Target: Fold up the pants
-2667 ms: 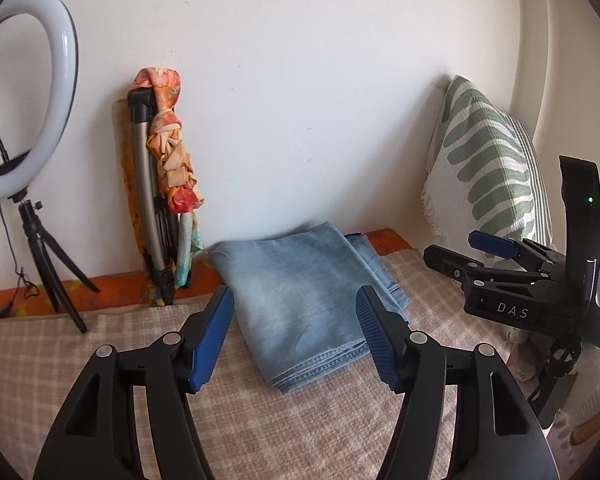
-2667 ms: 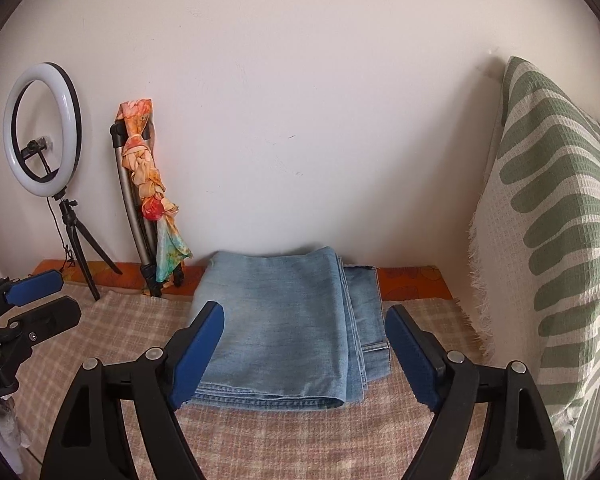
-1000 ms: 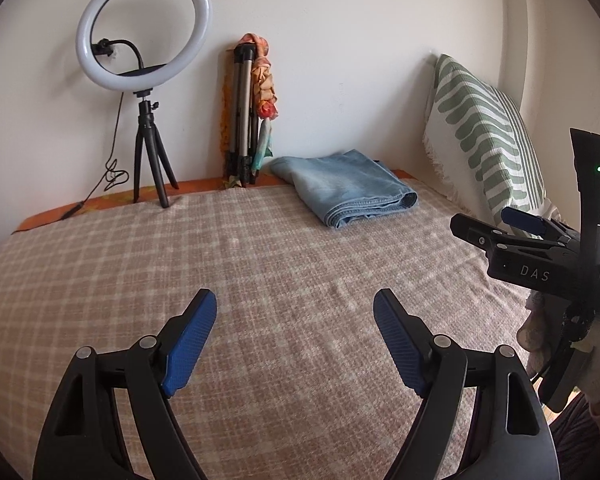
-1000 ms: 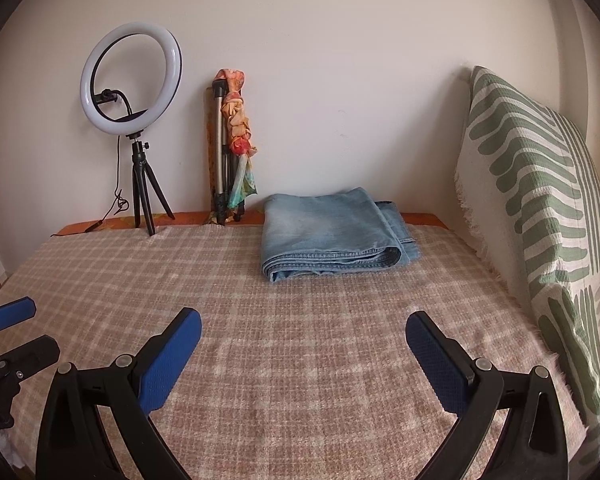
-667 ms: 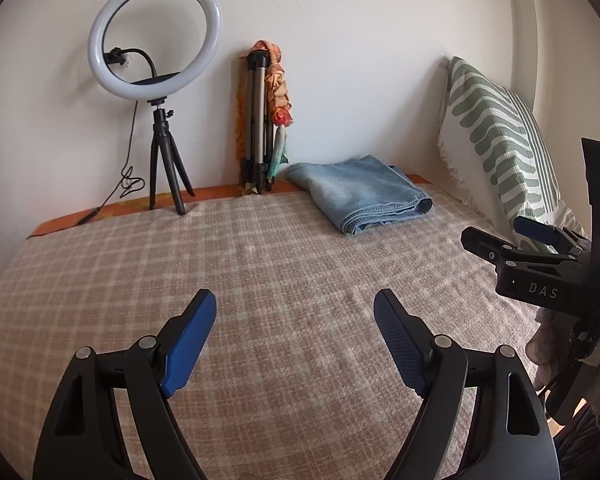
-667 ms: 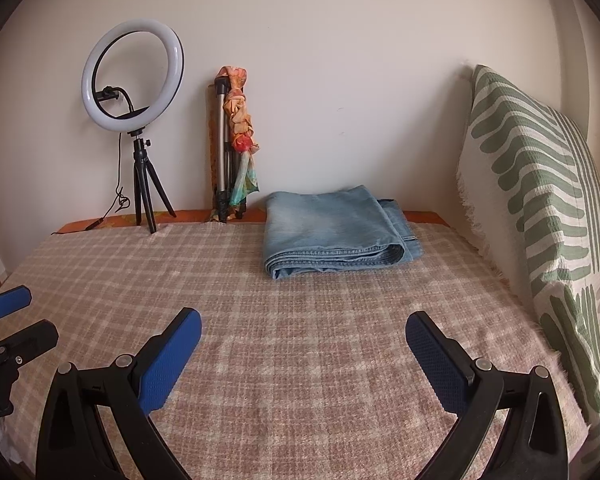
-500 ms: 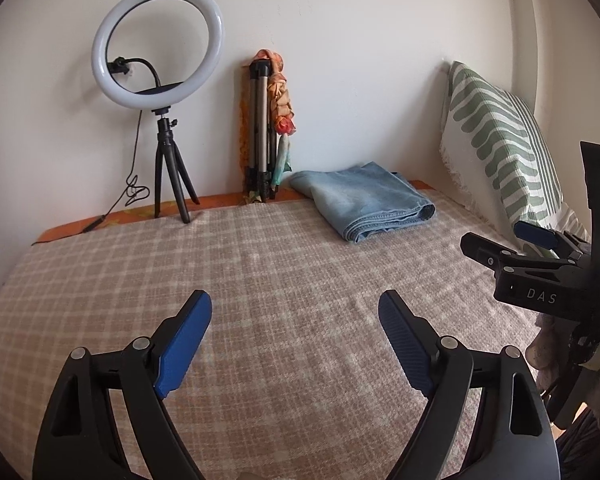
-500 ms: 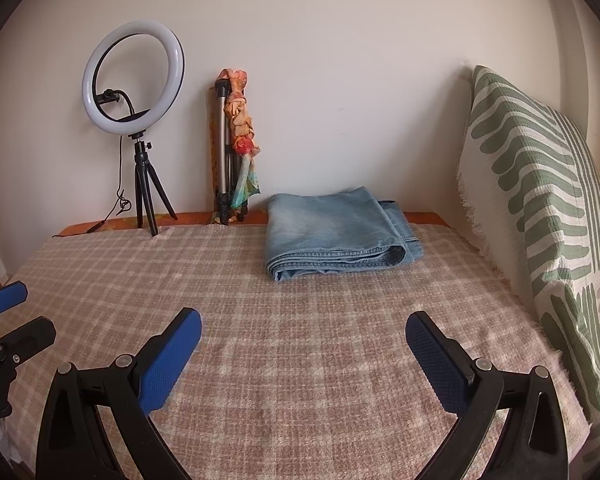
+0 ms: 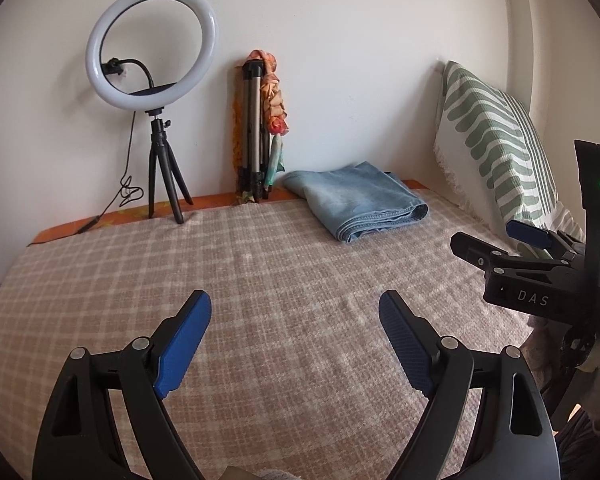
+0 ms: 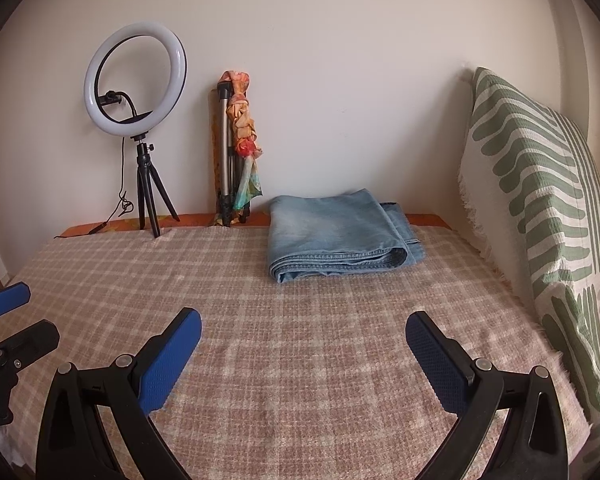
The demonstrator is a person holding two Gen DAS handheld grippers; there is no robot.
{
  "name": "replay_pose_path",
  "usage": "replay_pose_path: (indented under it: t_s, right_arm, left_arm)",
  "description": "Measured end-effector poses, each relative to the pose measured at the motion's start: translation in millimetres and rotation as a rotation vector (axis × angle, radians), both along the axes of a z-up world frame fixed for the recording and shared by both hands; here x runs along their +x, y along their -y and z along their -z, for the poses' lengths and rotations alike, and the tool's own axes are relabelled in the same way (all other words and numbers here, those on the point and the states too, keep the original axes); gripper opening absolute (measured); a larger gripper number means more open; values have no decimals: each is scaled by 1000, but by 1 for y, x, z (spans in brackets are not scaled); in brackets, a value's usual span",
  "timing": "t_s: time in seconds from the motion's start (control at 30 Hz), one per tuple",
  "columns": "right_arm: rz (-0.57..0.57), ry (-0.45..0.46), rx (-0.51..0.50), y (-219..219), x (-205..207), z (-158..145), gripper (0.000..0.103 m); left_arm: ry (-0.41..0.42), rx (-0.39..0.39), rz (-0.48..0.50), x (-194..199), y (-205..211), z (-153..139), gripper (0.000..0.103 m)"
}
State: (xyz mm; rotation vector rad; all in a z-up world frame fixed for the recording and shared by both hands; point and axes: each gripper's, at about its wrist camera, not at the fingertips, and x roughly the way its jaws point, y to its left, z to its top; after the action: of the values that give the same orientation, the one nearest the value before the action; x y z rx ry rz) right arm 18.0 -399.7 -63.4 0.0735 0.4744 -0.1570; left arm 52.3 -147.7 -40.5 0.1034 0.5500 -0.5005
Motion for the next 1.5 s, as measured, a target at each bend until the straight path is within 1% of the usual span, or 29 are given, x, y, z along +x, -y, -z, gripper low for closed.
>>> replay_pose_path:
  t_s: [0.37, 0.7, 1.27, 1.5]
  right_arm:
    - [5, 20, 3, -1, -3, -5, 103]
    - [7, 25, 3, 0, -4, -7, 103]
    - [-1, 16, 13, -2, -2, -6, 103]
    - [-6, 10, 21, -2, -1, -5, 103]
  left_arm:
    - [-33, -5, 35, -3, 8, 3, 86]
    - [-58, -5, 44, -3, 11, 5, 86]
    - [-56, -9, 36, -5, 10, 3, 86]
    - [-17, -5, 46, -10, 11, 0, 86]
